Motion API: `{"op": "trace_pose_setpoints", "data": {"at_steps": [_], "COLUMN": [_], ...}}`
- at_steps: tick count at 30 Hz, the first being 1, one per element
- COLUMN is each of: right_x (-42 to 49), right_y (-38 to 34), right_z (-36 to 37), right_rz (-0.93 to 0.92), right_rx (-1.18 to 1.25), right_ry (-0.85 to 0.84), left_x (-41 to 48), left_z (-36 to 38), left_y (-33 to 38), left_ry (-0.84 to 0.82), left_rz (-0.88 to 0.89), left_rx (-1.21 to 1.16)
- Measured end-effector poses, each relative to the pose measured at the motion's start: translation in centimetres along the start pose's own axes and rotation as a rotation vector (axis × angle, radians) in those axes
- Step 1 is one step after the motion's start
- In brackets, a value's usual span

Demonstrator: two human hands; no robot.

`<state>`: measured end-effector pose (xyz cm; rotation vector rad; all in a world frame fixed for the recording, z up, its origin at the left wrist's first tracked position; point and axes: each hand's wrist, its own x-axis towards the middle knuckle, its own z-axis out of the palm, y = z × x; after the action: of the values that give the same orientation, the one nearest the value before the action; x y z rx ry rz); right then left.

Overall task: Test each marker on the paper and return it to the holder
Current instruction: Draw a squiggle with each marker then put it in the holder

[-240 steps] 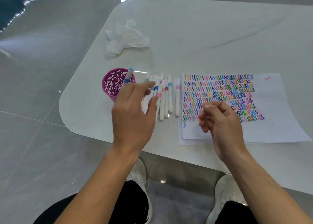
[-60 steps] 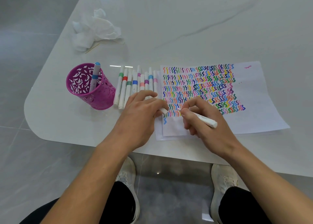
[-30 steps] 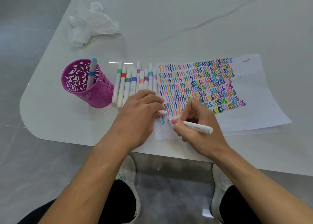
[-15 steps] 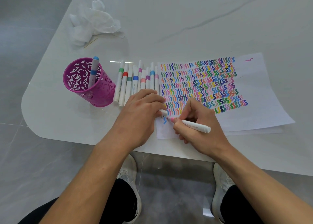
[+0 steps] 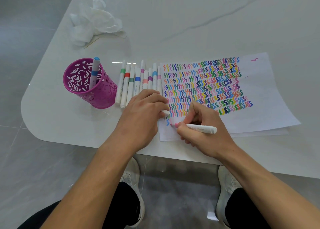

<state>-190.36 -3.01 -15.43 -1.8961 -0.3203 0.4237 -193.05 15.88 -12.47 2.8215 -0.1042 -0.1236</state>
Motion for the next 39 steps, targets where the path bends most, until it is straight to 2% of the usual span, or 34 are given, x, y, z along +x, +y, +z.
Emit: {"op": "trace_pose_setpoints", "data": {"at_steps": [7,13,17,24,33,39], "right_x": [-0.1,0.1,0.6,1.0,1.1,1.1], "right_y": [-0.1,-1.2,-1.8,-2.7,-3.0,-2.8], "right_z": [-0.3,-1.0,-1.8,-2.6,-2.7,-2.4], "right_rz": [0.025,-0.039,-0.088,-0.102,-0.067,-0.059], "right_rx": [0.157,0.270,0.297,0.381,0.436,0.386], "right_ry": [-0.023,0.169,0.232,0.220,0.239,0.208], "left_x": [-0.1,-0.2,-0.2,-0.2,-0.3,-0.5], "left_z": [0.2,0.0,-0.5,-0.8,-1.4,-1.4], "left_y": [0.1,0.3,0.4,0.9,1.6,2.0], "left_ry": [0.008,0.047,0.084,0.121,0.088,0.007], "left_rz": [-0.012,-0.025,-0.036,-0.105,-0.236,-0.216], "left_rx": [-0.004,-0.043,-0.114,-0.247,-0.635,-0.642]}}
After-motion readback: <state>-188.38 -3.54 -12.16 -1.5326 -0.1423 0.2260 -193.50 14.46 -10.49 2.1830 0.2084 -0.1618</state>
